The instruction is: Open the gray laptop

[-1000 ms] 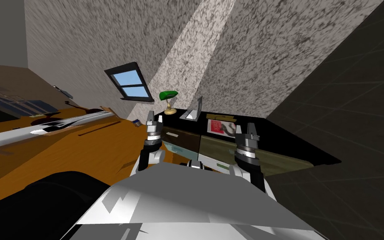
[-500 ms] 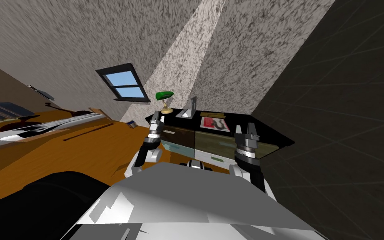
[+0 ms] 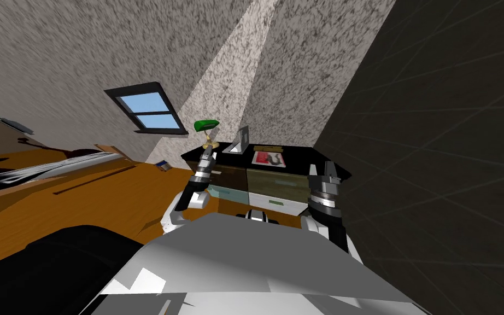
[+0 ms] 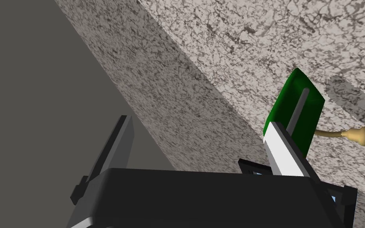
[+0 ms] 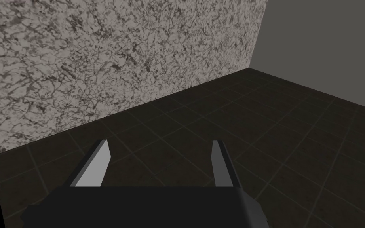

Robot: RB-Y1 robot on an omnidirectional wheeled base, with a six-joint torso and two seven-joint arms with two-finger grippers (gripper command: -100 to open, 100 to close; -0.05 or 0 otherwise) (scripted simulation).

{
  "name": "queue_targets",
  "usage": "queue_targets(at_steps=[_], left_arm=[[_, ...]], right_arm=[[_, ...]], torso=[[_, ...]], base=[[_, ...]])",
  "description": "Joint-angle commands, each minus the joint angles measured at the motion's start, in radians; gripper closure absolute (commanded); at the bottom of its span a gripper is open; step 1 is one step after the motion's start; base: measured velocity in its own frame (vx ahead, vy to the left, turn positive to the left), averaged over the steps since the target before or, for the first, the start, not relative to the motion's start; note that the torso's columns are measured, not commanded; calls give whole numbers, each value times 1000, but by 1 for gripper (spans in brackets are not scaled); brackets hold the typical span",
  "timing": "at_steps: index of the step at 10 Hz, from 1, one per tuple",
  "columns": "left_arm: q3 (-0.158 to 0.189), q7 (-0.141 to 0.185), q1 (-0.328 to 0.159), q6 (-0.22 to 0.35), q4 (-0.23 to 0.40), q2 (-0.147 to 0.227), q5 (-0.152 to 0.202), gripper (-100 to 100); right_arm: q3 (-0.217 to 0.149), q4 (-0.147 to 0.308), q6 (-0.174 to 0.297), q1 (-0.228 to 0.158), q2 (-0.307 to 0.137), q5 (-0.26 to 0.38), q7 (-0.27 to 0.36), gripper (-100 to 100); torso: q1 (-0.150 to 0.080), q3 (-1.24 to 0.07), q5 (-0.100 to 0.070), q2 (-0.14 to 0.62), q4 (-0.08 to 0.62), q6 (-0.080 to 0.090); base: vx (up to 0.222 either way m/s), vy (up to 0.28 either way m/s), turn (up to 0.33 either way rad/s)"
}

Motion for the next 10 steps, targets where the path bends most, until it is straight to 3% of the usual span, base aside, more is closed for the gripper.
queue_targets(at_steps=[1, 10], left_arm=[[20, 4, -22, 69, 18, 35, 3, -100], [94, 21, -88, 278, 47, 142, 13, -100]], right_arm=[[0, 0, 0, 0, 0, 0, 0, 0], [0, 0, 0, 0, 0, 0, 0, 0]], torso=[[1, 1, 0, 1, 0, -1], [1, 1, 0, 1, 0, -1]], base=[[-60, -123, -139], [-33, -112, -107]])
